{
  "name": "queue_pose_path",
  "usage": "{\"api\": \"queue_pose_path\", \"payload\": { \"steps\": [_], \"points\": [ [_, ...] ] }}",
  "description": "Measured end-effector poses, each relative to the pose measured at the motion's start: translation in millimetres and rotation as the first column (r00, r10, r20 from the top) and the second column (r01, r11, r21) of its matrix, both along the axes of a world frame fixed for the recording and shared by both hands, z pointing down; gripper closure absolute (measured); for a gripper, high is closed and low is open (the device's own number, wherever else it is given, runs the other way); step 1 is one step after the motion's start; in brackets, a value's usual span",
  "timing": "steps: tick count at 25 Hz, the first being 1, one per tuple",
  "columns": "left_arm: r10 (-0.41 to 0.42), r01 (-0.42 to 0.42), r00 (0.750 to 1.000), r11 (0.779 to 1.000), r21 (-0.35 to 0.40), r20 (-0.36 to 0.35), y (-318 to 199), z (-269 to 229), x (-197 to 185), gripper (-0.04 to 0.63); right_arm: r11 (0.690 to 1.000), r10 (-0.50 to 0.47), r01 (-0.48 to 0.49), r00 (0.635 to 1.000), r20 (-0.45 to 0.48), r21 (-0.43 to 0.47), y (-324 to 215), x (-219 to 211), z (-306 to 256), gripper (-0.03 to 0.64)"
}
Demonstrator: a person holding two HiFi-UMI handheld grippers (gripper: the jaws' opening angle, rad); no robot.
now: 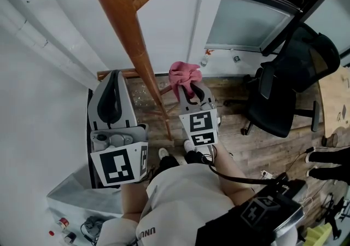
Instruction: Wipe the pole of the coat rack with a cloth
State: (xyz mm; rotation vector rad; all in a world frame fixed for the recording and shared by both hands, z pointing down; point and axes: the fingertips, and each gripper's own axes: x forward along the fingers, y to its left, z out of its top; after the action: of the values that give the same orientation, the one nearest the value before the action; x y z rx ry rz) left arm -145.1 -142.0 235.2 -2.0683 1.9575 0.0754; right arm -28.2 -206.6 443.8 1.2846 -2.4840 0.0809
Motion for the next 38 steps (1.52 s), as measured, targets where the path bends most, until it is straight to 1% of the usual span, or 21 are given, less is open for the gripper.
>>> {"api": "queue_pose_path", "payload": {
  "steps": [13, 32, 35, 38],
  "points": [
    [-0.013, 0.013, 1.0, 1.0, -0.002, -0.002, 3, -1, -4, 0.58, 0.999, 0.035, -0.035, 0.999, -0.006, -0.007, -7, 13, 3, 0.546],
    [-0.022, 0.022, 1.0, 1.0, -0.002, -0.003, 8, 1, -5, 0.58, 0.992, 0.129, -0.129, 0.992, -0.012, 0.007, -18, 47, -1, 0.546],
    [-0.025, 0.025, 1.0, 1.0, -0.001, -0.005, 9, 0, -7, 0.58, 0.99, 0.137, -0.137, 0.991, -0.006, 0.018, -19, 49, -7, 0.546],
    [-0.029, 0.029, 1.0, 1.0, 0.004, -0.008, 12, 0, -10, 0.58, 0.989, 0.141, -0.142, 0.99, 0.013, 0.049, -16, 50, -21, 0.546]
  ]
}}
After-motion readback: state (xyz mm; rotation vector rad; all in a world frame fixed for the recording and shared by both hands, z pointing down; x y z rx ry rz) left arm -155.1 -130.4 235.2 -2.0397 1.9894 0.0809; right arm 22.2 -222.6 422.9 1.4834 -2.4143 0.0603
